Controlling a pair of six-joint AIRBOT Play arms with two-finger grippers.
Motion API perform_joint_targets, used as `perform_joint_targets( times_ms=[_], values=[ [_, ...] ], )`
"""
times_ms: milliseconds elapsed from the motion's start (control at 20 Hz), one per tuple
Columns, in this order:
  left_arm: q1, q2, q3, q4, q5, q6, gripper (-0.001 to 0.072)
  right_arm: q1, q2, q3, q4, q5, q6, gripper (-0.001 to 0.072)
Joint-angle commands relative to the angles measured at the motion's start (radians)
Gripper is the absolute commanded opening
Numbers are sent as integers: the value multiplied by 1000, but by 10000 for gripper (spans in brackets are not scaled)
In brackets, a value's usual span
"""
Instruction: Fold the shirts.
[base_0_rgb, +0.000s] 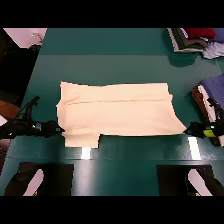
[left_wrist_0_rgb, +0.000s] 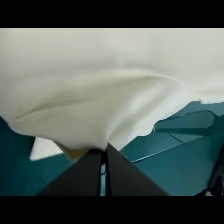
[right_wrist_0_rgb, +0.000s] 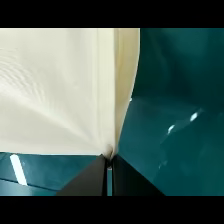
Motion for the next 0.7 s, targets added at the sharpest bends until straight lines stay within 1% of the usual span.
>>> perform_joint_targets(
  times_ms=[0, 100, 150, 250, 350, 450, 500, 600, 650],
  values=[
    [0, 164, 3, -11, -139, -88, 23, -4, 152, 10, -120, 118, 39, 15],
    [0, 177, 8, -72, -143, -90, 23, 40, 209, 10, -113, 88, 69, 15],
    [-3, 169, 16, -83, -116, -89, 23, 75, 219, 10, -114, 61, 80, 15],
    [-38, 130, 49, -78, -14, -73, 23, 152, 203, 11, -113, -23, 111, 15],
    [-77, 51, 90, -54, 90, -54, 23, 232, 116, 35, -114, -105, 142, 15],
    [-89, -52, 135, -40, 189, -50, 24, 296, -6, 105, -114, -154, 150, 15],
    [-89, -115, 168, -40, 239, -33, 25, 319, -76, 156, -115, -177, 159, 15],
    [-89, -238, 240, -38, 298, -16, 26, 337, -210, 265, -115, -204, 167, 15],
    [-89, -304, 283, -38, 300, 11, 25, 338, -270, 317, -114, -204, 167, 15]
  ],
)
